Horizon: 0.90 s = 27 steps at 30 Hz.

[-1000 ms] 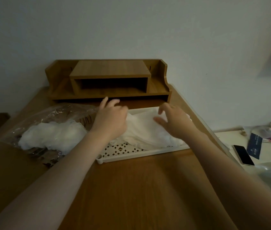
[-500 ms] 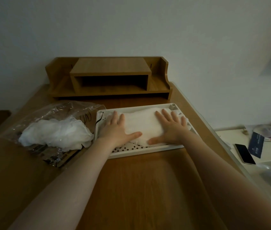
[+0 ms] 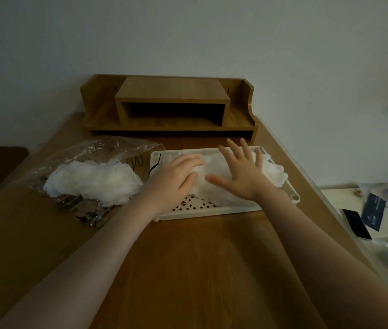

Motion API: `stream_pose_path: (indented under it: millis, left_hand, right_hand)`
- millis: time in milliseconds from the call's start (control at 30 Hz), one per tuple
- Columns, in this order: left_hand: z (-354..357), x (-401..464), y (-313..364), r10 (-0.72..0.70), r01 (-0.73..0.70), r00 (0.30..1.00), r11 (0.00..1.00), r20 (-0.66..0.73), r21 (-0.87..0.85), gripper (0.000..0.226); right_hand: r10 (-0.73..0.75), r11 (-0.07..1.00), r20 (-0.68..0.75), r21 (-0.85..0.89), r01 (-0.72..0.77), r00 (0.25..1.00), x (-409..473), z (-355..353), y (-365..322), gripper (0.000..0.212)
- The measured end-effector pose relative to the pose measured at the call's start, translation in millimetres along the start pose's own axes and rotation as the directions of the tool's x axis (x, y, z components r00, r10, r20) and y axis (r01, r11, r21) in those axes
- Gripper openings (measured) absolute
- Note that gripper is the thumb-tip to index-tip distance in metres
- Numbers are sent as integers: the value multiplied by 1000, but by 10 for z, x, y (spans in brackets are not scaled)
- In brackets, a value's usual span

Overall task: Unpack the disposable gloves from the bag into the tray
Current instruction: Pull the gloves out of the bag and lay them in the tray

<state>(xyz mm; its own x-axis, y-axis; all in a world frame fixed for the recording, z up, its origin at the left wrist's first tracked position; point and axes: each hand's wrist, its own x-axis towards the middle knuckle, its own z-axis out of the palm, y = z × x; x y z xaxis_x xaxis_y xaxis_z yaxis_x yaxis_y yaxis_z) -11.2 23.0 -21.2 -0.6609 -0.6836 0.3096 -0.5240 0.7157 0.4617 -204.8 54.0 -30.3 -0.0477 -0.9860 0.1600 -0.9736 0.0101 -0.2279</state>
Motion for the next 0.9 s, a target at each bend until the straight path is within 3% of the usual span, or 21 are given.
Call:
stream_pose_path:
  millis: [67, 100, 167, 233, 333, 400, 500, 567, 667, 767, 900]
  left_hand:
    - [-171, -107, -55, 142, -125, 974, 987, -178, 103, 32]
    - [-234, -137, -110, 154, -113, 955, 979, -253, 169, 28]
    - [-314, -169, -262, 66, 27, 943, 961, -327, 274, 18]
    - [-377, -198, -387, -141, 244, 949, 895, -281, 374, 12]
    - [-406, -217, -556, -432, 471, 881, 762, -192, 444, 28]
    - [-386, -208, -663, -458, 498, 867, 788, -194, 362, 41]
    - [-407, -177, -749, -439, 471, 857, 880, -272, 65, 46]
    - [-453, -174, -734, -401, 402, 862, 913, -309, -63, 46]
    - [-520, -189, -750, -383, 340, 864, 922, -327, -184, 47]
    - [-522, -205, -825, -396, 334, 867, 912, -302, -237, 46]
    - [-493, -201, -885, -396, 346, 895, 907, -207, -240, 38]
  right_hand:
    - [-176, 954, -244, 195, 226, 954, -10, -66, -328, 46]
    - [-253, 913, -322, 232, 335, 912, -15, -83, -480, 27]
    - [-407, 838, -370, 213, 503, 835, -9, -65, -787, 19]
    - [-508, 793, -283, 214, 570, 814, 60, 29, -1049, 24]
    - [-455, 878, 52, 191, 439, 889, 254, 265, -1282, 30]
    - [-342, 939, 187, 115, 325, 921, 389, 425, -1363, 28]
    - [-261, 965, 185, 37, 259, 947, 490, 590, -1438, 24]
    - [-214, 976, 214, 6, 218, 953, 508, 666, -1472, 34]
    - [-90, 992, 174, 100, 74, 981, 573, 754, -1575, 36]
    - [36, 929, 55, 365, -53, 998, 609, 769, -1590, 25]
    - [132, 670, 36, 733, -116, 991, 541, 656, -1540, 7]
